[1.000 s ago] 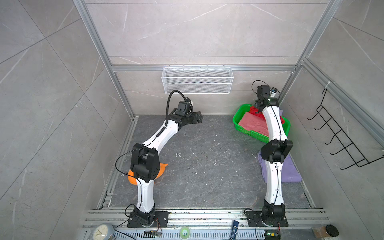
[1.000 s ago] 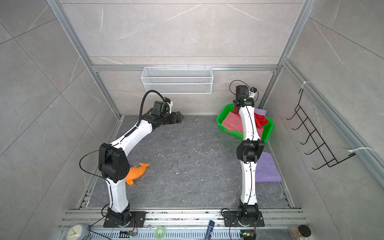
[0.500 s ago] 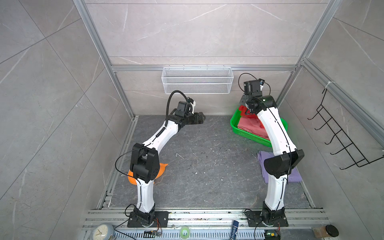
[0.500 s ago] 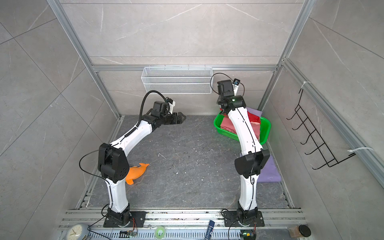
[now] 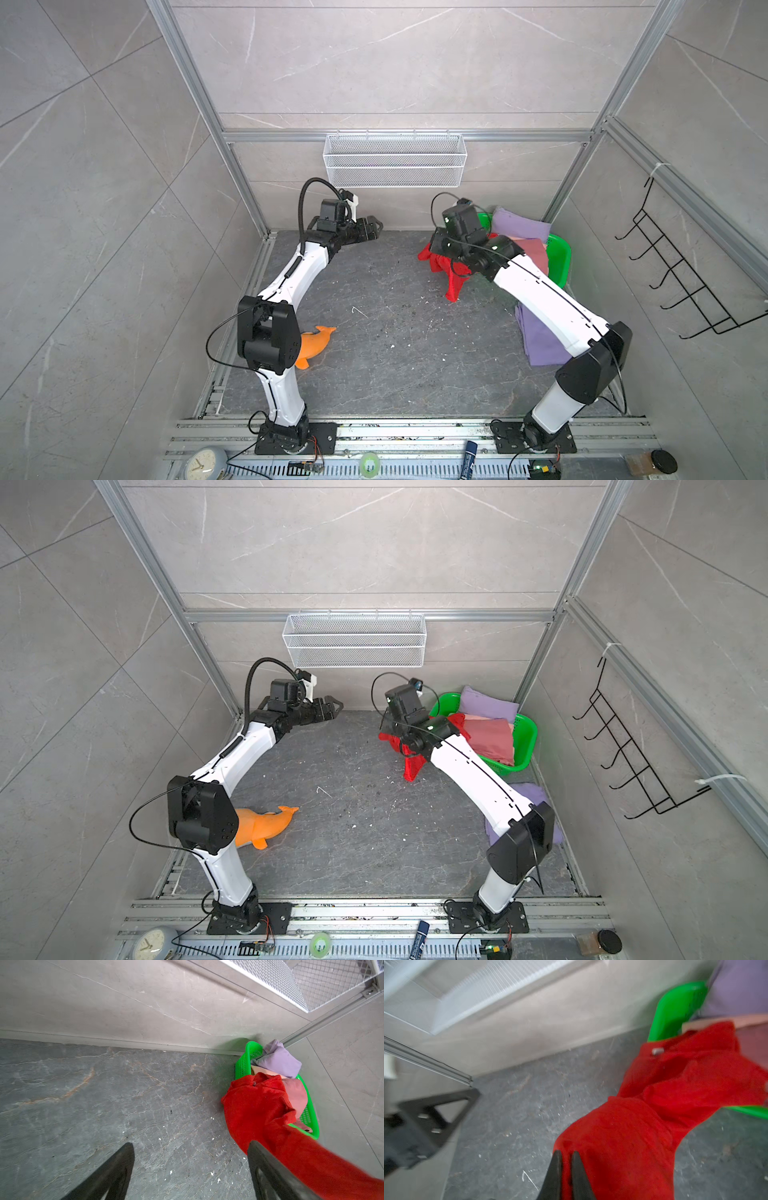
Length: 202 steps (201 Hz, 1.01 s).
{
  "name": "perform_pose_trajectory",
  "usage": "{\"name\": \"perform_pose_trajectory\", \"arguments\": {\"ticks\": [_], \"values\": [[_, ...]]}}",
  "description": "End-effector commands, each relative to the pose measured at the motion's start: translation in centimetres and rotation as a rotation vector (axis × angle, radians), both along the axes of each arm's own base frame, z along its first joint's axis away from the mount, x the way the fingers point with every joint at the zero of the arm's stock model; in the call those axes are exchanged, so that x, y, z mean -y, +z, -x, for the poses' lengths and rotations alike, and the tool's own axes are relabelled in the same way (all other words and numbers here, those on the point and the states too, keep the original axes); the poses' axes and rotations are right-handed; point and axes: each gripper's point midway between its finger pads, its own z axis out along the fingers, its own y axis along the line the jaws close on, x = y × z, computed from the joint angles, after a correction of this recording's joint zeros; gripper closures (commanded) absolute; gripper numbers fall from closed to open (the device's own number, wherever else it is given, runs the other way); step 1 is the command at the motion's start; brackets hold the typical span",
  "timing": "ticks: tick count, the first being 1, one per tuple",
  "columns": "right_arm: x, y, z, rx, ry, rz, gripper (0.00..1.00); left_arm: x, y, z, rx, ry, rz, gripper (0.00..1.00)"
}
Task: Fold and stack the t-shirts
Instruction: 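Pull the red t-shirt out and drop it on the table center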
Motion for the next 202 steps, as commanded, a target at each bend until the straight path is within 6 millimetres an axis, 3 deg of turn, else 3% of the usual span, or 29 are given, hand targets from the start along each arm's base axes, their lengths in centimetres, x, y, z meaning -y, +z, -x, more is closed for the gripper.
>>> {"name": "perform_pose_trajectory", "arguments": {"ticks": [1,38,86,98,126,163,179,202], "values": [[-2.3,-4.1,0.1,-0.038,0.02,0.035,1.0,-0.8,2.2,1.5,0.034,-0.007,-0.011,0.12],[-5.4,-8.7,-0.1,-0.11,0.098,0.088,1.0,-1.9,0.5,3.1,-0.025,0.004,-0.074,0.13],[-11.7,-9.9,0.7,-0.119,0.256,0.051,1.0,-4.0,-0.8,5.2,-0.052,0.066,-0.124,0.12],[-13.7,-9.0,1.3,-0.089,0.313,0.04,1.0,-4.9,-0.8,5.5,-0.053,0.093,-0.133,0.12],[-17.1,-4.0,2.4,0.016,0.412,-0.004,1.0,-7.2,-0.9,5.8,-0.06,0.184,-0.133,0.12],[-18.3,3.5,3.6,0.179,0.474,-0.079,1.0,-9.6,-0.7,6.0,-0.047,0.26,-0.086,0.12],[-18.1,3.7,3.8,0.181,0.471,-0.072,1.0,-10.0,-0.6,6.0,-0.044,0.259,-0.086,0.12],[-17.1,1.3,3.3,0.132,0.42,-0.004,1.0,-10.2,-0.6,6.1,-0.047,0.249,-0.104,0.12]]}}
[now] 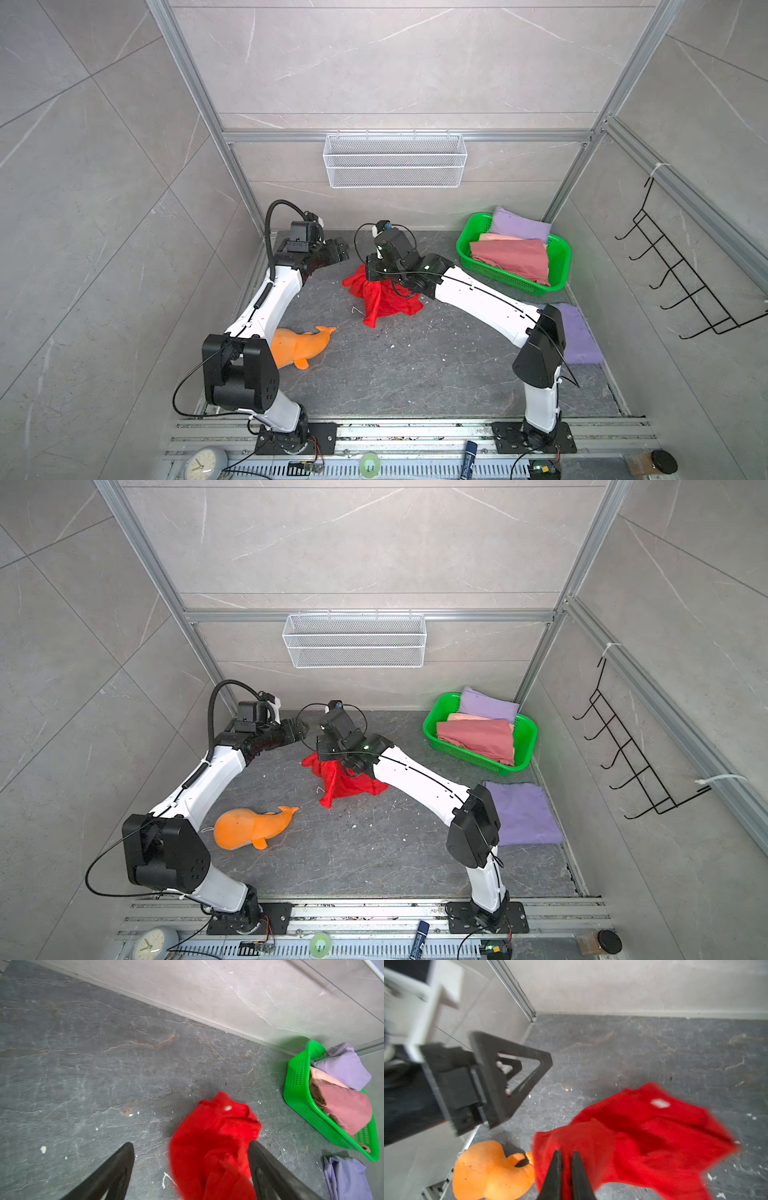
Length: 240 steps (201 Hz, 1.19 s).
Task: Fold and stack the t-shirts
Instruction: 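Pull the red t-shirt out and drop it on the table center, then grasp the red t-shirt collar with the left gripper while the right grasps its body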
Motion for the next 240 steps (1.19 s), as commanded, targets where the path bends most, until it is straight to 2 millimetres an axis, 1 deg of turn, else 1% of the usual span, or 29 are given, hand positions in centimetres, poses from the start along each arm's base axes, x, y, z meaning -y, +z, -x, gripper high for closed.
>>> {"name": "perform_pose_trajectory", "arguments": {"ticks": [1,14,24,39,50,55,59,63,67,70,74,80,85,87,92,101,118,133,155,171,182,190,198,204,211,228,240], "values": [[1.3,1.4,-0.6,0.04,-0.041,0.022,1.0,0.0,2.6,0.0,0.074,-0.006,0.004,0.12],[2.2,0.7,-0.8,0.037,-0.088,0.048,1.0,0.0,2.5,0.1,0.07,-0.009,0.003,0.12],[3.6,0.0,-1.1,0.044,-0.136,0.091,1.0,0.1,2.2,0.2,0.063,-0.018,0.004,0.12],[6.7,-1.6,-1.6,0.031,-0.236,0.187,1.0,0.4,1.3,0.4,0.031,-0.035,0.004,0.13],[9.3,-3.3,-1.9,0.009,-0.31,0.267,1.0,0.6,0.4,0.7,-0.002,-0.053,0.003,0.13],[10.7,-4.4,-1.9,-0.016,-0.347,0.298,1.0,0.8,-0.1,0.8,-0.02,-0.065,0.001,0.12],[11.7,-5.3,-2.0,-0.039,-0.372,0.321,0.96,0.8,-0.5,0.9,-0.036,-0.07,0.0,0.12],[13.0,-6.2,-2.0,-0.066,-0.407,0.343,0.9,0.8,-1.0,1.1,-0.054,-0.076,-0.003,0.13],[14.2,-7.0,-2.0,-0.095,-0.447,0.363,0.8,0.9,-1.5,1.3,-0.071,-0.085,-0.005,0.12],[15.0,-7.5,-1.8,-0.116,-0.47,0.376,0.71,1.0,-1.8,1.4,-0.084,-0.09,-0.004,0.12],[15.9,-8.1,-1.7,-0.136,-0.487,0.39,0.61,1.1,-2.3,1.6,-0.101,-0.097,-0.007,0.13],[16.7,-8.7,-1.5,-0.15,-0.497,0.402,0.53,1.2,-3.0,1.9,-0.128,-0.106,-0.009,0.13],[17.2,-8.7,-1.3,-0.147,-0.504,0.403,0.48,1.3,-3.7,2.2,-0.148,-0.114,-0.013,0.13],[17.4,-8.7,-1.3,-0.145,-0.508,0.403,0.45,1.3,-3.9,2.3,-0.155,-0.117,-0.014,0.13],[17.6,-8.6,-1.1,-0.134,-0.507,0.399,0.4,1.4,-4.5,2.6,-0.174,-0.124,-0.018,0.13],[17.6,-8.1,-1.0,-0.11,-0.496,0.373,0.36,1.5,-5.5,3.0,-0.203,-0.127,-0.023,0.13],[17.6,-7.3,-1.1,-0.085,-0.488,0.32,0.34,1.7,-7.2,3.5,-0.253,-0.127,-0.023,0.13],[17.3,-7.4,-1.4,-0.082,-0.466,0.282,0.34,2.0,-8.6,3.4,-0.289,-0.116,-0.021,0.14],[16.4,-8.5,-2.4,-0.096,-0.413,0.235,0.34,2.2,-10.9,2.6,-0.332,-0.088,-0.064,0.17],[15.7,-9.3,-3.2,-0.114,-0.375,0.211,0.34,1.7,-12.7,1.9,-0.372,-0.037,-0.105,0.18],[15.3,-10.2,-3.6,-0.144,-0.348,0.199,0.34,1.3,-13.9,1.4,-0.401,-0.001,-0.116,0.19],[15.2,-10.7,-3.8,-0.164,-0.338,0.196,0.33,1.0,-14.8,1.2,-0.428,0.024,-0.131,0.2],[15.7,-11.4,-3.9,-0.187,-0.349,0.211,0.32,0.7,-15.7,1.1,-0.456,0.052,-0.139,0.22],[16.0,-11.9,-3.9,-0.204,-0.349,0.217,0.3,0.5,-16.1,1.0,-0.47,0.072,-0.138,0.23],[16.2,-12.7,-4.0,-0.227,-0.338,0.211,0.26,0.7,-16.5,0.8,-0.478,0.085,-0.123,0.26],[16.3,-14.6,-4.8,-0.261,-0.309,0.187,0.22,1.4,-17.1,0.4,-0.467,0.091,-0.078,0.3],[15.9,-15.4,-5.5,-0.263,-0.279,0.189,0.21,1.7,-17.3,0.5,-0.471,0.096,-0.064,0.36]]}}
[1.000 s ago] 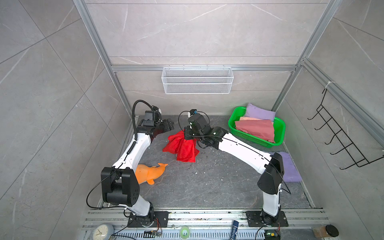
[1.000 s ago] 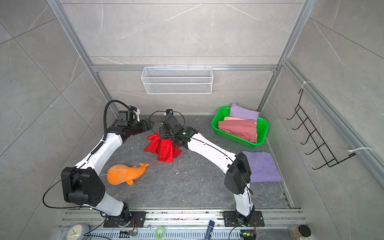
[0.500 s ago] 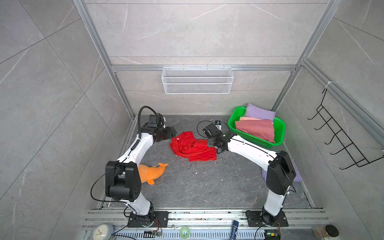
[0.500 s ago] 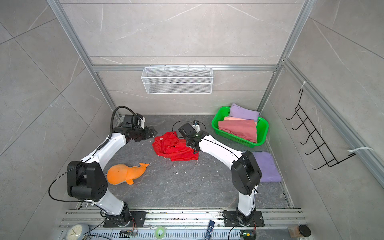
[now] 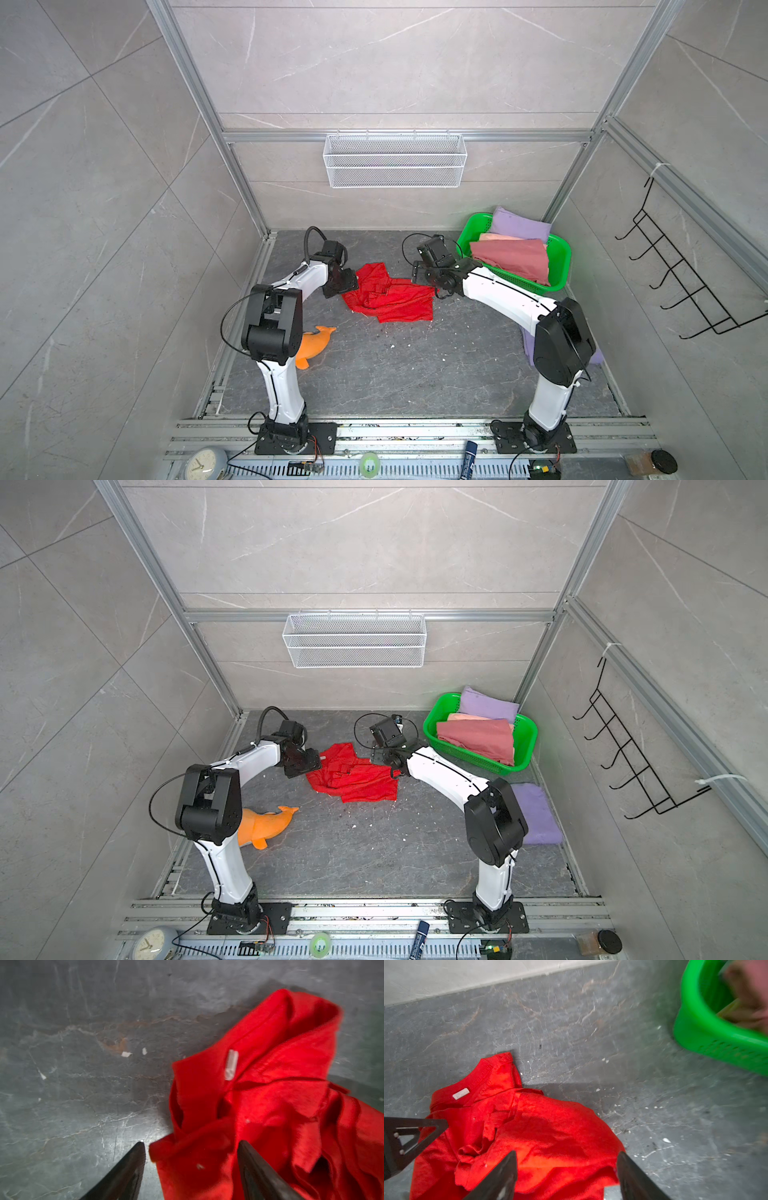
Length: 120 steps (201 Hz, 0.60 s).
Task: Fold and stack the t-shirts
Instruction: 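Grasp the red t-shirt collar with the left gripper while the right grasps its body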
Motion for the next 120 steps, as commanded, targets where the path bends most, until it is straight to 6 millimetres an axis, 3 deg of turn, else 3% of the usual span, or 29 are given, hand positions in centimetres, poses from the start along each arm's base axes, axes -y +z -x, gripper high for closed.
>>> {"name": "perform_pose_trajectory", "arguments": {"ticks": [1,18,70,91,120], "values": [[-1.1,-2.7,-0.8,-0.047,0.083,-0.029,0.22,0.3,0.8,-1.1,0.034,0.065,0.03,0.36],[-2.1,-3.3,-1.5,-0.06,0.14,0.013,0.22,0.5,0.6,-0.7,0.028,0.075,0.035,0.45],[-8.1,-3.5,-1.2,-0.043,0.414,0.045,0.24,0.2,0.8,-0.4,0.039,0.11,0.035,0.71],[-9.2,-4.0,-0.6,-0.067,0.456,0.059,0.25,0.1,1.1,-0.4,0.043,0.115,0.034,0.75],[-10.3,-4.6,1.6,-0.114,0.523,0.113,0.25,0.3,1.8,-0.6,0.055,0.117,0.045,0.76]]}}
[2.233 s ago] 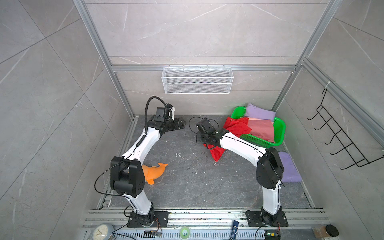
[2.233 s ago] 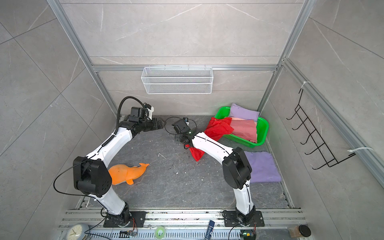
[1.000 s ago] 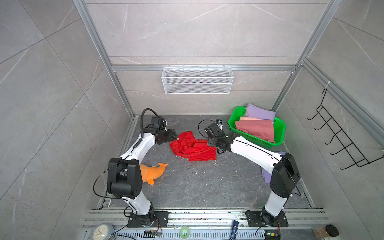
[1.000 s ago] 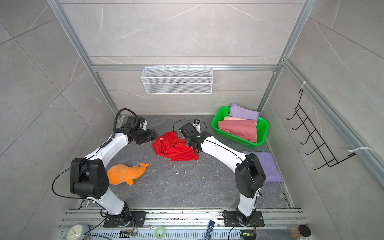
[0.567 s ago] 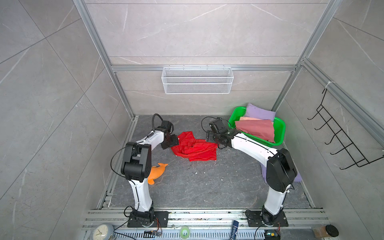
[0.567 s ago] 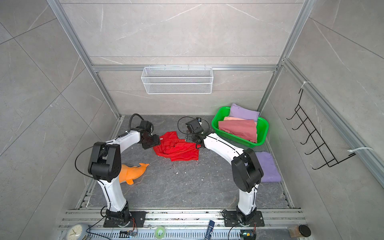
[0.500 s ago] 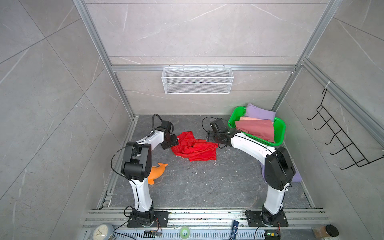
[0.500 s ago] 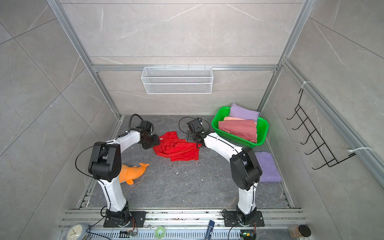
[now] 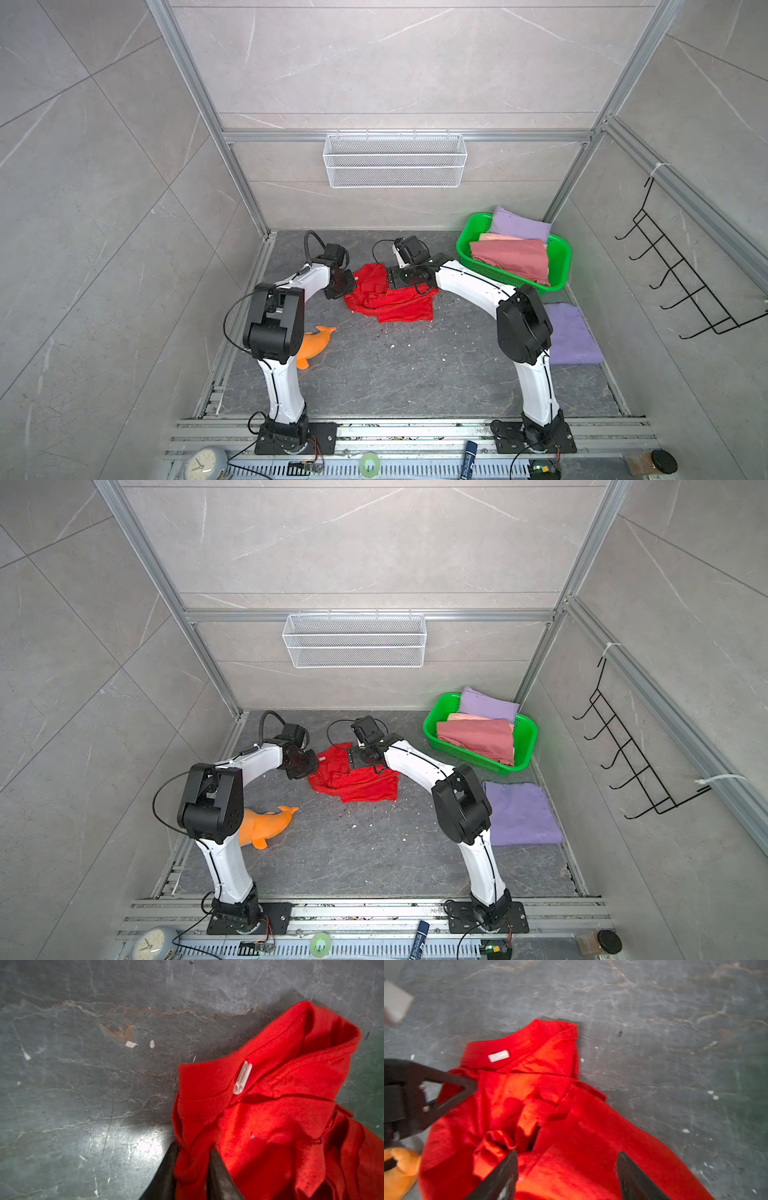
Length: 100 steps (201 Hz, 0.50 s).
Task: Fold and stack the t-shirts
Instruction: 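Grasp the red t-shirt collar with the left gripper while the right grasps its body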
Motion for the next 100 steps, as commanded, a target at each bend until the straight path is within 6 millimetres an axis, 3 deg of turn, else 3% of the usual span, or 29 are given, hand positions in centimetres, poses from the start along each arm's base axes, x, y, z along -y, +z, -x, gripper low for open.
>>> {"name": "perform_pose_trajectory", "arguments": {"ticks": [1,62,87,100], "values": [[-0.5,-1.8,2.3,-0.062,0.09,0.084,0.25,0.1,2.7,-0.6,0.061,0.017,0.015,0.76],[0.1,-4.8,2.8,-0.085,0.116,0.199,0.29,0.2,4.4,-1.0,0.095,0.011,0.021,0.76],[-0.3,-6.2,3.0,-0.122,0.14,0.217,0.41,0.1,4.9,-1.0,0.106,0.011,0.016,0.76],[-0.1,-6.7,3.0,-0.124,0.125,0.223,0.55,0.0,5.2,-1.0,0.118,0.015,0.011,0.77]]}}
